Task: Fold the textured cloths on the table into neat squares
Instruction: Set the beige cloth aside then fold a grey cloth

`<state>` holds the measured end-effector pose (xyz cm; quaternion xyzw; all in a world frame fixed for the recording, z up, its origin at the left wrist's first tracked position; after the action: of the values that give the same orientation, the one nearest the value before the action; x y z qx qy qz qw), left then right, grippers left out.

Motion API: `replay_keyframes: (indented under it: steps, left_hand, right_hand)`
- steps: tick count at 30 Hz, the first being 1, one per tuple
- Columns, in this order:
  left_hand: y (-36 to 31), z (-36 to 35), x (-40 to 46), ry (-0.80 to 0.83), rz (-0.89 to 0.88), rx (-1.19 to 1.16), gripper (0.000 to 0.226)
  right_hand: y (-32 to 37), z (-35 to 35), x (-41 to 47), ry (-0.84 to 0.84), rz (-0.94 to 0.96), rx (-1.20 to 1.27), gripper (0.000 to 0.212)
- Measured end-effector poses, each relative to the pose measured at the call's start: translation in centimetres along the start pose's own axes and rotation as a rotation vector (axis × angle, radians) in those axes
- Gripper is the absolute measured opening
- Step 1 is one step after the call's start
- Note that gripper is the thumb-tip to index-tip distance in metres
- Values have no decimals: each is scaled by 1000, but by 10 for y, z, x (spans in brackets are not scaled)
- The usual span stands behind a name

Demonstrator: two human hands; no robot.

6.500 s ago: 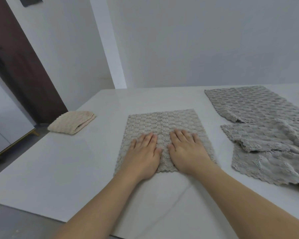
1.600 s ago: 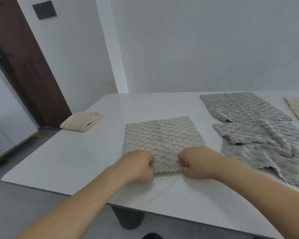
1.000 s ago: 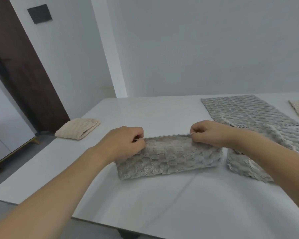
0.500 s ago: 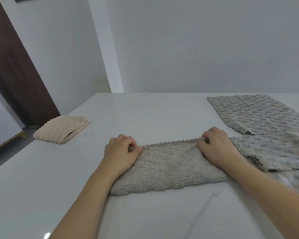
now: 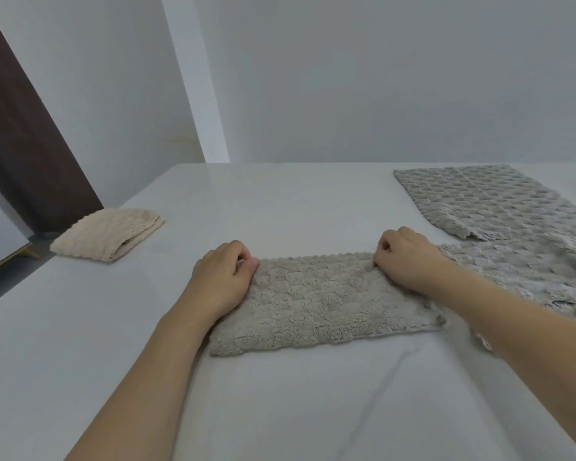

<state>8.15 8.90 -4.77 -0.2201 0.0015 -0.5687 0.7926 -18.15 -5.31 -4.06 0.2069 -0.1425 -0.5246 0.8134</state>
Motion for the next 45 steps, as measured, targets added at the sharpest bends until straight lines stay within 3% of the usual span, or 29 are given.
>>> replay_keyframes:
  steps: [7, 13, 20, 25, 29, 32, 37, 40, 45]
  left_hand:
    - [2, 0, 1, 3, -22, -317, 10]
    - [9, -1, 9, -78, 107, -359, 11]
    - [7, -6, 13, -105, 200, -335, 17]
    - [4, -8, 16, -63, 216, -218, 18]
    - [-5, 11, 14, -168, 312, -255, 18]
    - [-39, 23, -3, -264, 143, -82, 25]
    - [-93, -22, -31, 20, -128, 134, 43]
    - [-86, -43, -33, 149, -82, 302, 55]
    - [-87, -42, -31, 222, -69, 312, 59]
  right_hand:
    - [6, 20, 3, 87, -68, 439, 17]
    - [-5, 17, 11, -62, -136, 573, 15]
    - [-7, 3, 19, -224, -16, 324, 22]
    - [21, 3, 12, -198, 123, -129, 34]
    - [62, 0, -9, -143, 339, -158, 35]
    - [70, -10, -17, -39, 355, -187, 37]
    - [43, -30, -23, 125, 201, -206, 53]
    - [36, -37, -26, 94, 192, -190, 55]
    - [35, -38, -26, 62, 200, -194, 54]
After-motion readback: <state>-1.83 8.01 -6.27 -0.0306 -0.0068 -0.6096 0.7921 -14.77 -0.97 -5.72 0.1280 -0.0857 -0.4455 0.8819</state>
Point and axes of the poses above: each hand's wrist, its own x-axis towards the middle knuckle, its own z-axis out of the back of the hand, y = z × x, the point moved 1 cm from there along x, towards the middle knuckle, and after that the axes turned 9 degrees about x, right-handed, at the moved point
